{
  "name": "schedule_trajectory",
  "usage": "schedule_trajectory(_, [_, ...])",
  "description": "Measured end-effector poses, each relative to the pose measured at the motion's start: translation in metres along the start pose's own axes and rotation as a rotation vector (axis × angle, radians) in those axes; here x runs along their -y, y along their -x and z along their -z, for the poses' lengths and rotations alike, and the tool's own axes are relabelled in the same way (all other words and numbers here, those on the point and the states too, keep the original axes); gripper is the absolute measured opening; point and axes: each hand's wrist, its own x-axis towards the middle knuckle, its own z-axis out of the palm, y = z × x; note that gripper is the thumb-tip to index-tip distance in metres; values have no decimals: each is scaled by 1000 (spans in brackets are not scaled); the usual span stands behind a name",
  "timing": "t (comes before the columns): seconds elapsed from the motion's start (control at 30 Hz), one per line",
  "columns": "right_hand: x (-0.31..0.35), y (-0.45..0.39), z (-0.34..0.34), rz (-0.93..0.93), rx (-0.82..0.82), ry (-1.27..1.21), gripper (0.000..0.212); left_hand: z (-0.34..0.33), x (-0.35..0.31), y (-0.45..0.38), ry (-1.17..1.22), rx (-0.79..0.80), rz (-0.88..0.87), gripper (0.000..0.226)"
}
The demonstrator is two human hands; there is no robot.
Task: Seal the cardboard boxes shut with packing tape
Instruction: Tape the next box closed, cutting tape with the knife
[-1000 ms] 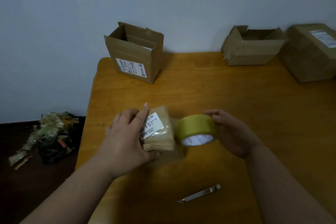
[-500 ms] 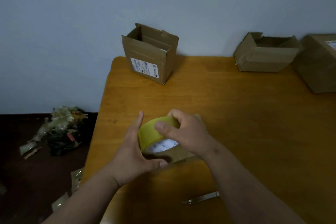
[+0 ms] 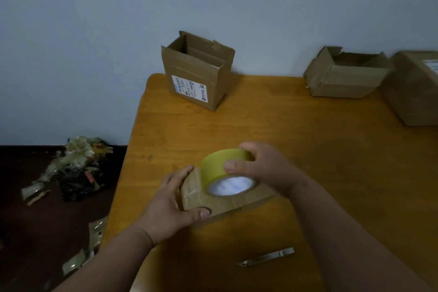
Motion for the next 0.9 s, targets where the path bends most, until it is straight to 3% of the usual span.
schedule_trajectory(0.13, [-11, 17, 64, 65, -153, 315, 61, -2, -4, -3, -53, 8, 16, 100])
schedule_trajectory(0.3, [-18, 22, 75, 53, -150, 116, 51, -5, -8, -7, -37, 7, 23, 102])
schedule_trajectory(0.4, [-25, 23, 91, 21, -121, 454, 35, -3, -8, -6, -21, 26, 38, 102])
schedule_trajectory(0.5, [-39, 21, 95, -64, -128, 782, 34, -2, -7, -6, -26, 45, 37, 106])
schedule_trajectory(0.9, [-62, 5, 79, -199, -60, 935, 31, -1, -12, -6, -19, 82, 73, 111])
